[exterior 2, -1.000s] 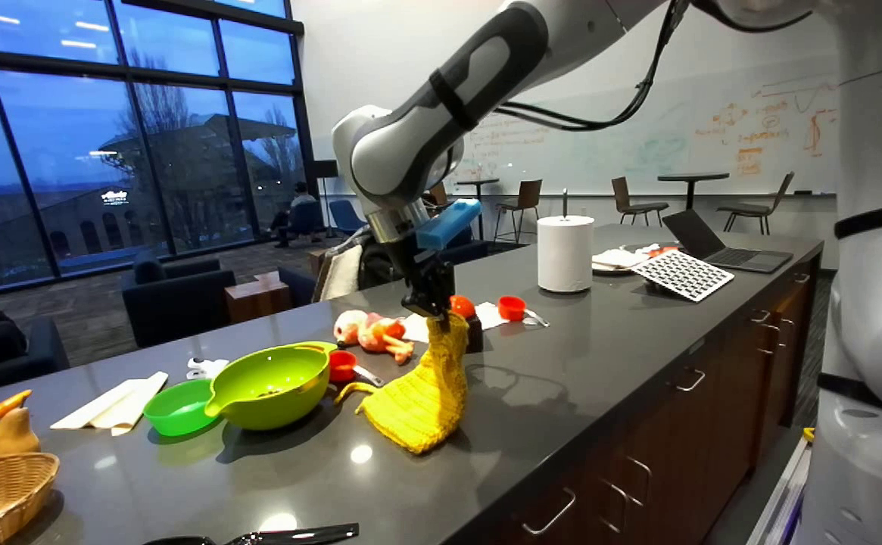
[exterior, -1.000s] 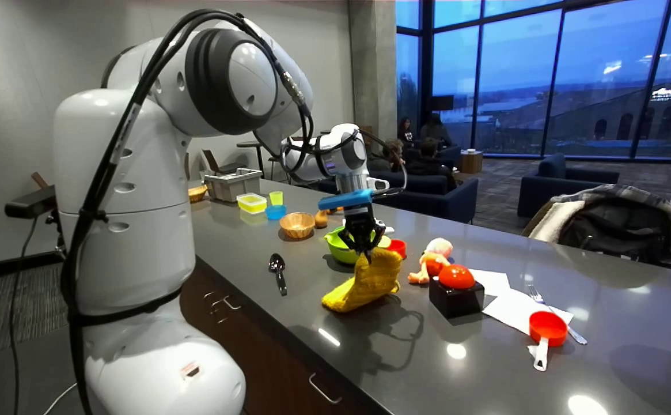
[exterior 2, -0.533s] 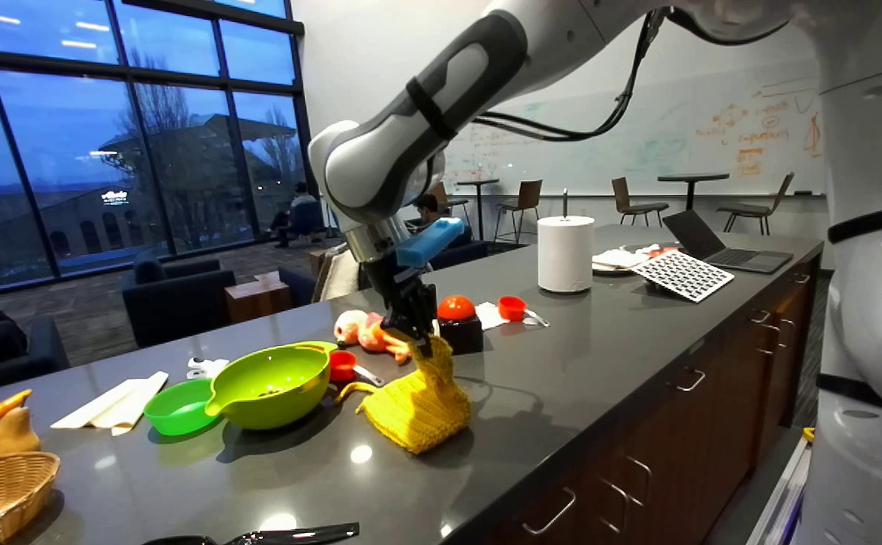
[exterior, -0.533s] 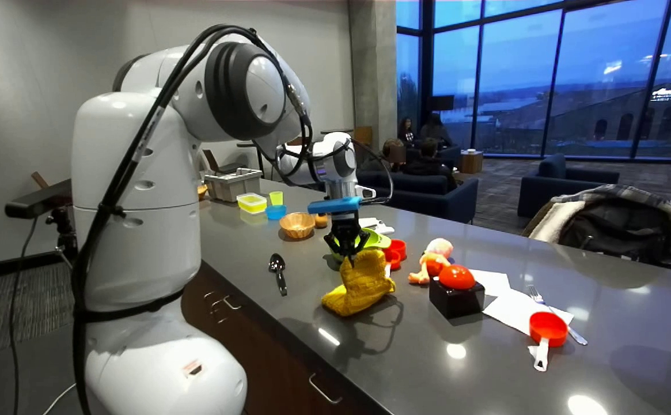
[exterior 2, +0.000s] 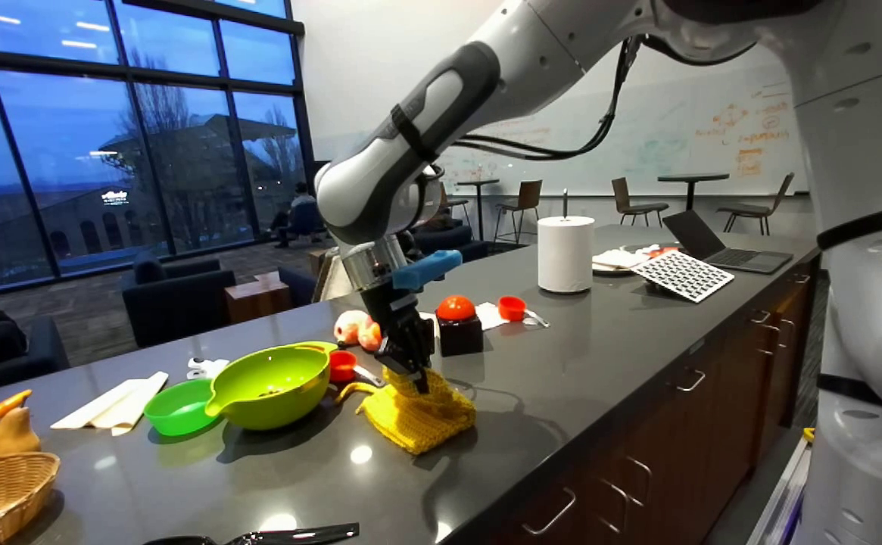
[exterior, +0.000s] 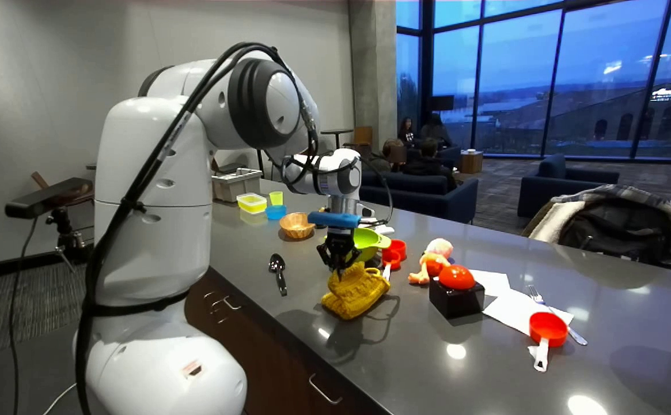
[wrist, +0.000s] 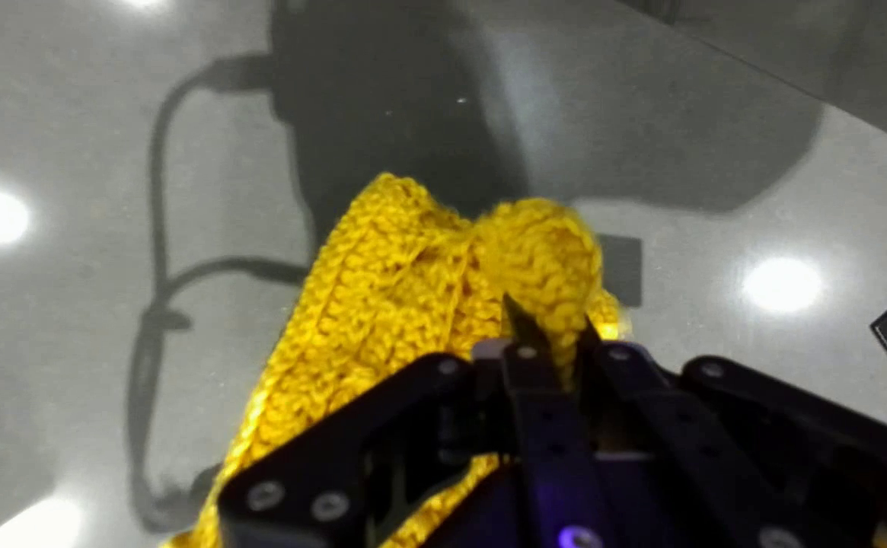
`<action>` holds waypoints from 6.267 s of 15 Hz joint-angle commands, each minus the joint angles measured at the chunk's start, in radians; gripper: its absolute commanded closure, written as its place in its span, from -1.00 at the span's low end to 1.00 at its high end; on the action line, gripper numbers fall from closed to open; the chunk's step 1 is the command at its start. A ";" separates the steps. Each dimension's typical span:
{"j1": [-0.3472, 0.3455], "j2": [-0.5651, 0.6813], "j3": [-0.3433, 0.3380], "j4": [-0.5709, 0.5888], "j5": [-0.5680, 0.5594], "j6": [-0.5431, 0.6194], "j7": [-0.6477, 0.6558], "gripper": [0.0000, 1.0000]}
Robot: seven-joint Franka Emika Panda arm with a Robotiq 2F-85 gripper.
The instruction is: Unfold the yellow cloth and then fold it again
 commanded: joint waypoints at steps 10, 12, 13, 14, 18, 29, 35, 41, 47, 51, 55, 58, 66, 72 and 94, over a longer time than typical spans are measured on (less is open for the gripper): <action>-0.027 0.161 -0.008 0.045 0.092 -0.010 -0.058 0.95; -0.021 0.162 -0.010 0.049 0.073 -0.010 -0.051 0.30; -0.019 0.158 -0.011 0.051 0.066 -0.011 -0.048 0.20; -0.017 0.152 -0.012 0.051 0.061 -0.011 -0.045 0.09; -0.010 0.132 -0.014 0.063 0.035 -0.018 -0.036 -0.45; -0.019 0.017 -0.029 0.045 0.001 -0.028 0.012 -1.00; -0.045 -0.047 -0.050 -0.065 0.064 0.009 0.068 -1.00; -0.058 -0.052 -0.068 -0.120 0.047 0.045 0.063 -1.00; -0.073 -0.050 -0.071 -0.119 0.074 0.045 0.048 -1.00; -0.056 -0.074 -0.057 -0.131 0.069 0.035 0.071 -1.00; -0.027 -0.077 -0.035 -0.115 0.058 0.009 0.085 -1.00; -0.004 -0.057 -0.017 -0.095 0.042 0.006 0.078 -1.00; 0.027 0.051 -0.004 0.016 -0.046 -0.032 0.032 -1.00; 0.036 0.128 0.015 0.115 -0.033 -0.013 -0.006 -1.00; 0.018 0.245 0.005 0.133 0.018 0.100 -0.043 -0.19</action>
